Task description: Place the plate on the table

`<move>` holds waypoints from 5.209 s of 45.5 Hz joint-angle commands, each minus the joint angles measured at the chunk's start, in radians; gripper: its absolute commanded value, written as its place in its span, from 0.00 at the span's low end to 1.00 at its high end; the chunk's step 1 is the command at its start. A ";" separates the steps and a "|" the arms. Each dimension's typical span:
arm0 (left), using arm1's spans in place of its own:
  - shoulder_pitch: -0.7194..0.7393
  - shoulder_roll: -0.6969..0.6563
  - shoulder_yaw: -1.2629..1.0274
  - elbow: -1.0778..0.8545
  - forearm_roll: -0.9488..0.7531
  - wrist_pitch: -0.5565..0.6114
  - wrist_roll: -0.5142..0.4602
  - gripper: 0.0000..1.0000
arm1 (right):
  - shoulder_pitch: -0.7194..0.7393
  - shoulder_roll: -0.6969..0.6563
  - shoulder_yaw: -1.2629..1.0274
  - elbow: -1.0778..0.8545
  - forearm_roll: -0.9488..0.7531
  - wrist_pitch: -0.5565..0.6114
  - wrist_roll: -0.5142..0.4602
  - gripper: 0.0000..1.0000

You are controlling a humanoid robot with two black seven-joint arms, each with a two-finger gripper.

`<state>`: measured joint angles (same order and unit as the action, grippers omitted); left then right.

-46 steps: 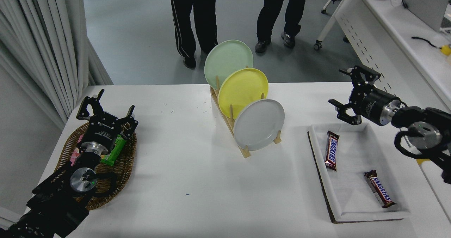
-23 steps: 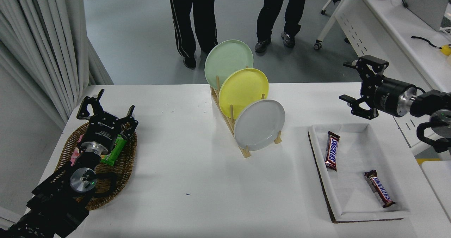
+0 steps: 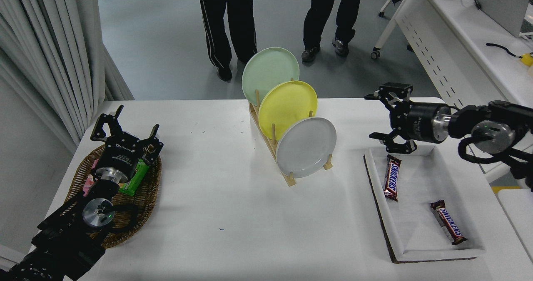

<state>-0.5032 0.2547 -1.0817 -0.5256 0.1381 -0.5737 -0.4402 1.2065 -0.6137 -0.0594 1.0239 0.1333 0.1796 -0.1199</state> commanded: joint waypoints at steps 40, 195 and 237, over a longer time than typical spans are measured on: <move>0.000 0.000 -0.001 0.001 0.000 0.000 0.000 1.00 | -0.056 0.356 0.150 -0.166 0.014 -0.287 -0.102 0.89; 0.000 0.000 0.000 -0.001 0.000 0.000 0.000 1.00 | -0.010 0.339 0.196 -0.203 0.038 -0.264 -0.211 0.00; 0.000 0.000 0.000 -0.001 0.000 0.000 0.000 1.00 | 0.123 0.249 0.242 -0.134 0.163 -0.195 -0.294 0.00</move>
<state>-0.5031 0.2547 -1.0819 -0.5256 0.1380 -0.5737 -0.4403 1.2858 -0.3446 0.1788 0.8636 0.2337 -0.0205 -0.3908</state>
